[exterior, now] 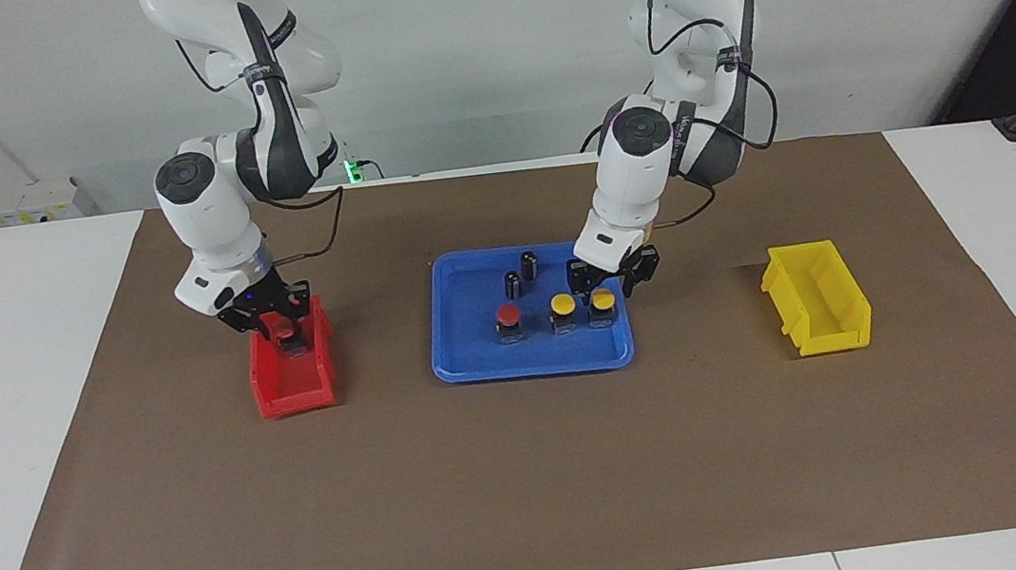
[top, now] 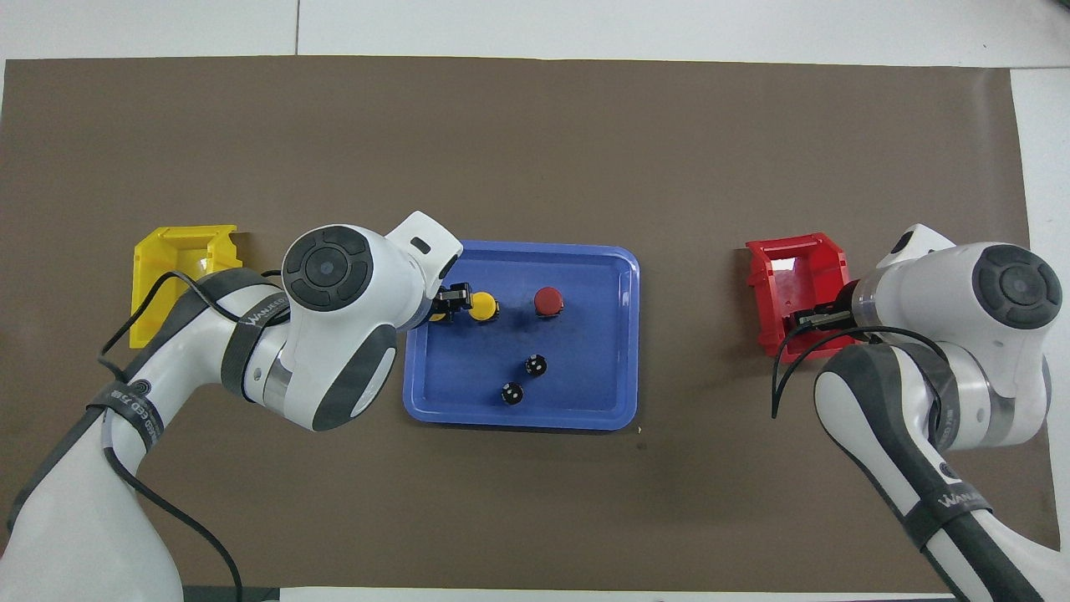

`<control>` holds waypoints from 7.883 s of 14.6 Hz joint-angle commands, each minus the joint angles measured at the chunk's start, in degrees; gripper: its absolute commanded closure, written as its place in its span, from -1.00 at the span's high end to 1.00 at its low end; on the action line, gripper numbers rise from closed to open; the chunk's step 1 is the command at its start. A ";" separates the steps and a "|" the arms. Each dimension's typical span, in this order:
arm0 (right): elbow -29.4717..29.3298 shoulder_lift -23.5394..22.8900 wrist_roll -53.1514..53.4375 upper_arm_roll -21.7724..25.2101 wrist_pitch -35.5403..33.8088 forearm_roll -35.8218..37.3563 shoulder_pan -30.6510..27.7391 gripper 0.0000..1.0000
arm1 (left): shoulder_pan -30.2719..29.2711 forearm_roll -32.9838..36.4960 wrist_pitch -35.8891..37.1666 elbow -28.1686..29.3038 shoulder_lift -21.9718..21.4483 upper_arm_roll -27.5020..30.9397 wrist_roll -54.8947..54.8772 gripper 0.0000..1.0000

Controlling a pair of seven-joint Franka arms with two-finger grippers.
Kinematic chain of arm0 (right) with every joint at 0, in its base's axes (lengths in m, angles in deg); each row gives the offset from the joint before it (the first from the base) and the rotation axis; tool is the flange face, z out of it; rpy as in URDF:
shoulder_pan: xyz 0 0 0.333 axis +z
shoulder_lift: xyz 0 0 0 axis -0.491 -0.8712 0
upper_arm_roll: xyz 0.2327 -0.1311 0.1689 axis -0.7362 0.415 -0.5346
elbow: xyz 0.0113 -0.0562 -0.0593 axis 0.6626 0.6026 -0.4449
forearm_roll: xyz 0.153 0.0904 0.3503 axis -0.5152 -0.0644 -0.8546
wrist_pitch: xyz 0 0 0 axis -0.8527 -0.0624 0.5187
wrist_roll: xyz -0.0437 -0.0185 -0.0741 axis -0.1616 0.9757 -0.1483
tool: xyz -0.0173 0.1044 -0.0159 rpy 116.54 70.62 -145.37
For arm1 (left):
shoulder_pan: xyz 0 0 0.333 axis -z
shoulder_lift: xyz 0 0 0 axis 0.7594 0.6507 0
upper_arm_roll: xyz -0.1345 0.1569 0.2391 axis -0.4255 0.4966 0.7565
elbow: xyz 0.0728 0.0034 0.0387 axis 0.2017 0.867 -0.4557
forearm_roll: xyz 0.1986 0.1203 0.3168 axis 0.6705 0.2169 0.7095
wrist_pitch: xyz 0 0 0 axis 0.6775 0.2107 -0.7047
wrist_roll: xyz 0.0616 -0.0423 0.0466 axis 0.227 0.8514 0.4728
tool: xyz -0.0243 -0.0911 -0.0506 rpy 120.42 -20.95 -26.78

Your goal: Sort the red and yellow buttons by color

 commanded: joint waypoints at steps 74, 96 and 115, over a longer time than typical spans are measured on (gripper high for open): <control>-17.10 -5.91 -7.12 -9.70 -10.14 -0.76 -11.29 1.00 | 6.87 5.87 0.10 -9.36 8.37 1.64 7.66 1.00; -44.74 -1.96 5.80 -8.11 -46.13 -0.23 -12.00 1.00 | -17.44 1.39 26.46 -19.38 0.10 2.26 -22.43 -0.97; -42.45 -0.81 6.42 -8.91 -46.92 -0.76 -9.54 1.00 | -33.11 -1.51 7.85 -6.12 0.63 2.52 -42.26 -0.97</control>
